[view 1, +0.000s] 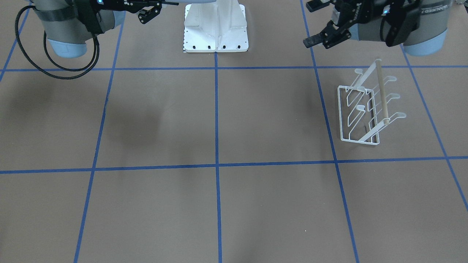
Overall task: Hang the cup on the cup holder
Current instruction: 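Lift the cup with the right gripper toward center while the left arm approaches, then move the left gripper to the cup's closed end and grasp it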
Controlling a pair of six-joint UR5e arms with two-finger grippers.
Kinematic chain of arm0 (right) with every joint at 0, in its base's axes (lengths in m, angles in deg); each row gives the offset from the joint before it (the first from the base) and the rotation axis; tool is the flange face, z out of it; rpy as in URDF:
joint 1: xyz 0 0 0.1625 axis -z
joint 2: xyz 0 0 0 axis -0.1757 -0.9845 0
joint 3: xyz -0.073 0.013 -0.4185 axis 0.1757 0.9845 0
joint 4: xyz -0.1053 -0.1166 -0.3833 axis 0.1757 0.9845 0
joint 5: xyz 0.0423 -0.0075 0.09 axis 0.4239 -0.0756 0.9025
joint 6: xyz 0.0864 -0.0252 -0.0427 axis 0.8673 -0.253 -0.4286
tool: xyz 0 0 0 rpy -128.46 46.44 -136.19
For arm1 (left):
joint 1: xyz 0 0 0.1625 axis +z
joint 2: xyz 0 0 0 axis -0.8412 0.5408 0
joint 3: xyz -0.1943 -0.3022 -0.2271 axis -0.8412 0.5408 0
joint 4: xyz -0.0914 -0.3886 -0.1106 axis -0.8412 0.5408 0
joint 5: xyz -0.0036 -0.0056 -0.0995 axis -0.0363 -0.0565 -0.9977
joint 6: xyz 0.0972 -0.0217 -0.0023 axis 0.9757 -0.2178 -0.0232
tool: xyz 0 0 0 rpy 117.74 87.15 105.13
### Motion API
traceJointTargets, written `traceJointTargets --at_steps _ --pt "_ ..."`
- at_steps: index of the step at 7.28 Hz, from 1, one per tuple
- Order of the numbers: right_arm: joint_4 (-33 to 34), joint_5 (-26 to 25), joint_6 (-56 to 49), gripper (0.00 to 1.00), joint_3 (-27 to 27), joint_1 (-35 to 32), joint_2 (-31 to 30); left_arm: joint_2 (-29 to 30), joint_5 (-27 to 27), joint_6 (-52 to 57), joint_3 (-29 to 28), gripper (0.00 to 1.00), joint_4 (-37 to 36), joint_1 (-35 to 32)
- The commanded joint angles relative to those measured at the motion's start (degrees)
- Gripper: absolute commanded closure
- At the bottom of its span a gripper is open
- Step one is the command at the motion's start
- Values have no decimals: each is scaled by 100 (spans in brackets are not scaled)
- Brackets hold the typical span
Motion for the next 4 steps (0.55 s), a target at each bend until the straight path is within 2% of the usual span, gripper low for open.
traceJointTargets --at_steps 1,4 --pt "-25 -62 -9 100 18 120 163 266 574 -476 41 2 11 448" --pt "-34 -263 -36 100 35 129 181 452 673 -479 85 2 2 826"
